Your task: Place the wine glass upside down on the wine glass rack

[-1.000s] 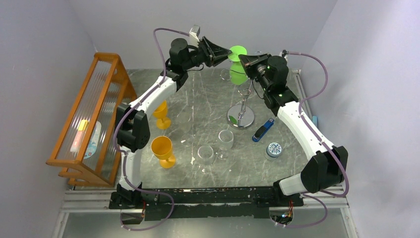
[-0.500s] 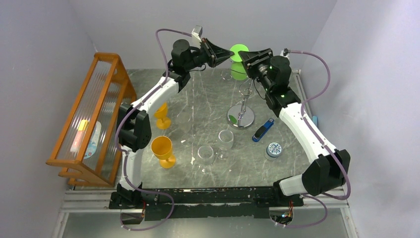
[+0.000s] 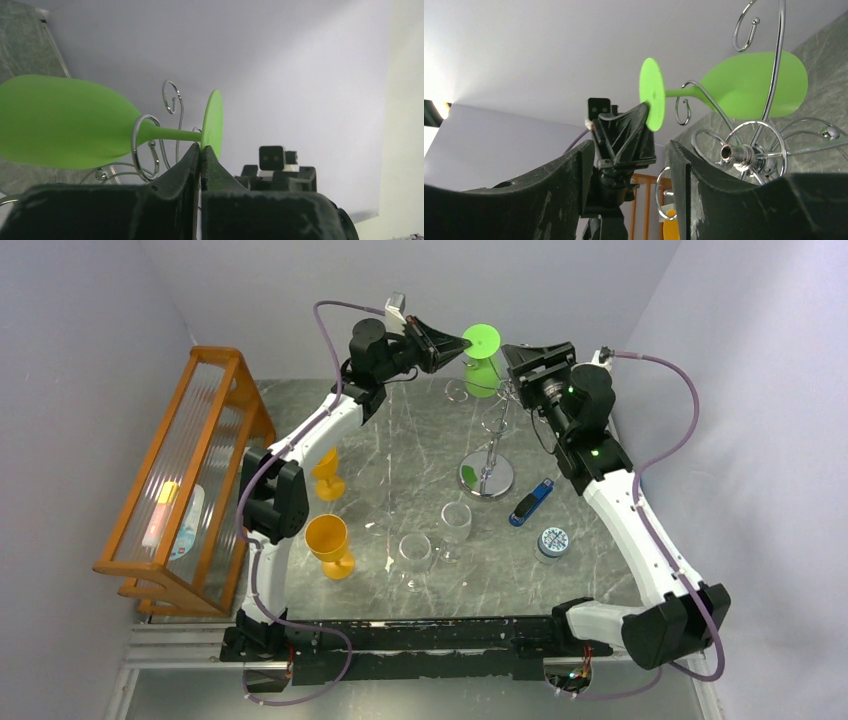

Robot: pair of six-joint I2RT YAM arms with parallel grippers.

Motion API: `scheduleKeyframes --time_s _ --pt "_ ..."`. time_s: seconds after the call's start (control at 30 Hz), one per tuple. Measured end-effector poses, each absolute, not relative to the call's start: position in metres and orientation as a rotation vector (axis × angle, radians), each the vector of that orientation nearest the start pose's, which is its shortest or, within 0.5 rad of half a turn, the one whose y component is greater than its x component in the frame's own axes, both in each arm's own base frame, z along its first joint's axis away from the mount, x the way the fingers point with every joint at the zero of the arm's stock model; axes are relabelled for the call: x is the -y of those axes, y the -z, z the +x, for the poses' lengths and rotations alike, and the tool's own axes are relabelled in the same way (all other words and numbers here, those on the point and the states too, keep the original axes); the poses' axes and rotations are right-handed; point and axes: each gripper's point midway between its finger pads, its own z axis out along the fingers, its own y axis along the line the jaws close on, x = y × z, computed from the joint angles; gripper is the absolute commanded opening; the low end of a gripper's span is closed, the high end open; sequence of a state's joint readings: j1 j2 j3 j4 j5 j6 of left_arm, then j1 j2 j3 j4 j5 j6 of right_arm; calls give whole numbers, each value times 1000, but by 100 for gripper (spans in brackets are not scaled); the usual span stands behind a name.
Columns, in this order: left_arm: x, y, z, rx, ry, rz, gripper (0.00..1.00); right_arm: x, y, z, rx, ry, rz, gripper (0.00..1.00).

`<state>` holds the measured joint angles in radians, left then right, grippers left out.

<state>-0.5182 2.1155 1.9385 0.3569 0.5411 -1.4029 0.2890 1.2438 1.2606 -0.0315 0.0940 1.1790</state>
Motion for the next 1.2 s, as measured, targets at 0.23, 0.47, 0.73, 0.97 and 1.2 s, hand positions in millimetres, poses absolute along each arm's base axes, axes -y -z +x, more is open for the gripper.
scheduleKeyframes --time_s 0.23,0.47,0.73,0.97,1.2 --pt "410 -368 482 -1762 1820 -299 5 -141 -423 380 -1470 -1068 708 60" --pt "400 -351 491 -1774 1748 -368 5 -152 -427 349 -1522 -1082 526 63" --pt "386 -347 479 -1791 1739 -414 5 -145 -416 311 -1604 -999 411 75" --pt "382 -358 472 -1777 1750 -411 13 -136 -408 289 -1649 -919 345 82" --pt "379 -356 465 -1821 1703 -378 24 -132 -368 283 -1772 -814 270 84"
